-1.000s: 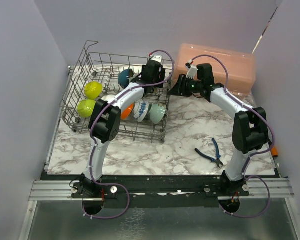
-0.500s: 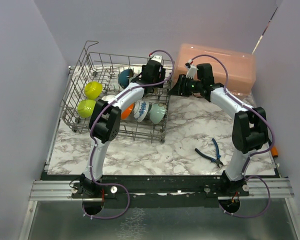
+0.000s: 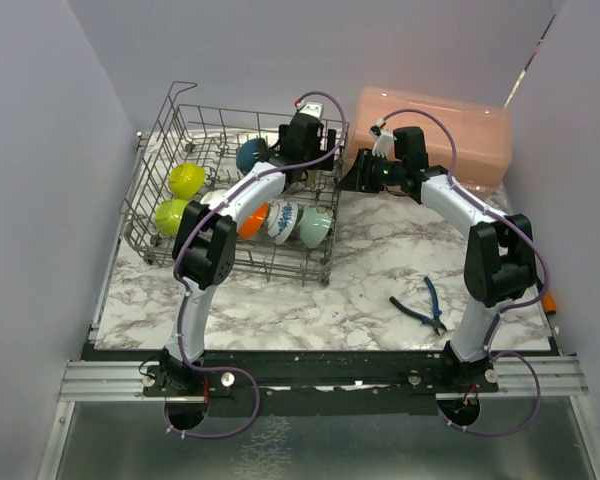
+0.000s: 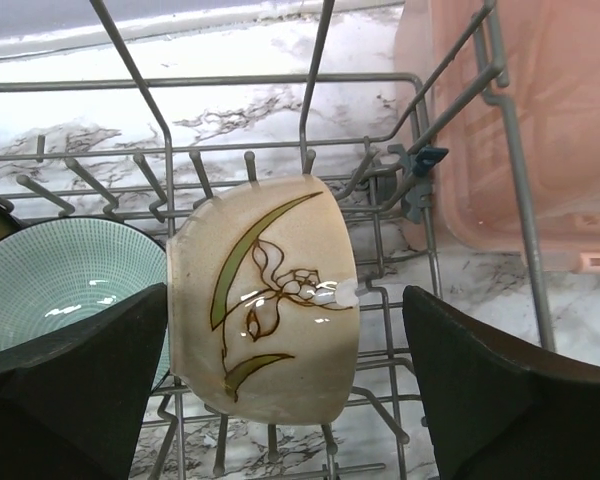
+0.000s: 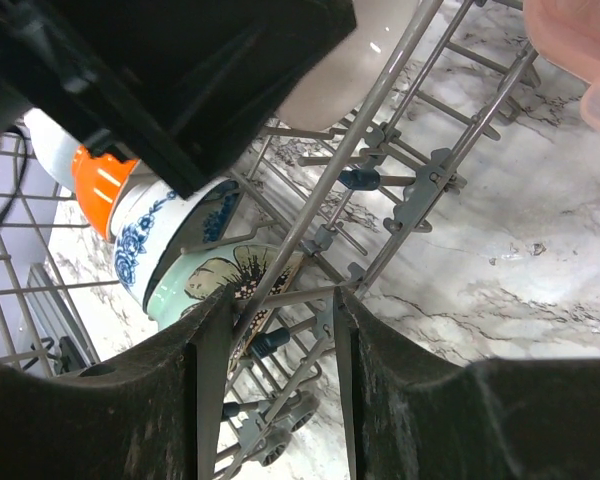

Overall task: Load the bowls into the dish rack
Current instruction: Place the bowl in the dish rack, then pick up the bowl from the dish rack.

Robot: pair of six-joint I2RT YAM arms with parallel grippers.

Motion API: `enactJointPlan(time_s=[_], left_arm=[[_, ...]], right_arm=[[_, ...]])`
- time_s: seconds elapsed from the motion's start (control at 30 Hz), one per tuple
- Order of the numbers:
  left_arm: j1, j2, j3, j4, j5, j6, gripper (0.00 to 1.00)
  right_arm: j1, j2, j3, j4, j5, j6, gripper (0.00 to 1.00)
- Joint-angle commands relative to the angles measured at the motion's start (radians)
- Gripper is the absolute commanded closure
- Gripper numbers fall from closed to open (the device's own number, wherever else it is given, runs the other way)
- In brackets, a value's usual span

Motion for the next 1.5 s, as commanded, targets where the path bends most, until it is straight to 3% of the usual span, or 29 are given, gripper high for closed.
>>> enactJointPlan(time_s=[0.0,0.17,0.47,0.67,0.8,0.9,1.23,1.47], left_arm=[[0.020,-0.112,-0.006,0.024,0.076,-0.040,0.01],[0.063,-0.161,-0.052,0.024,0.103,-0.057,0.02],[0.129,-0.239,-0.164,0.010,0.098,-0.020,0.13],[0.136,-0.235,-0.169,-0.037,0.078,0.023,0.14],[0.142,-0.244,-0.176,-0.038,0.088,0.019,0.14],[0.150,-0.251,-0.178,-0.039,0.115,0.015,0.14],[0.192,-0.350,-0.232,-0.035,0.161,-0.032,0.15],[0.211,-0.503,-0.385,0.028,0.103,-0.030,0.15]], right_arm=[[-0.005,0.002,0.031,-0.045,0.020,-0.034,0.56],[-0.005,0.001,0.033,-0.049,0.023,-0.039,0.55],[-0.005,-0.002,0.045,-0.063,0.023,-0.047,0.56],[-0.004,-0.029,0.067,-0.095,0.062,-0.071,0.54],[0.000,-0.068,0.111,-0.135,0.149,-0.113,0.33],[0.016,-0.074,0.178,-0.175,0.231,-0.154,0.28],[0.109,0.134,0.461,-0.283,0.266,-0.210,0.35],[0.186,0.340,0.690,-0.380,0.293,-0.219,0.35]])
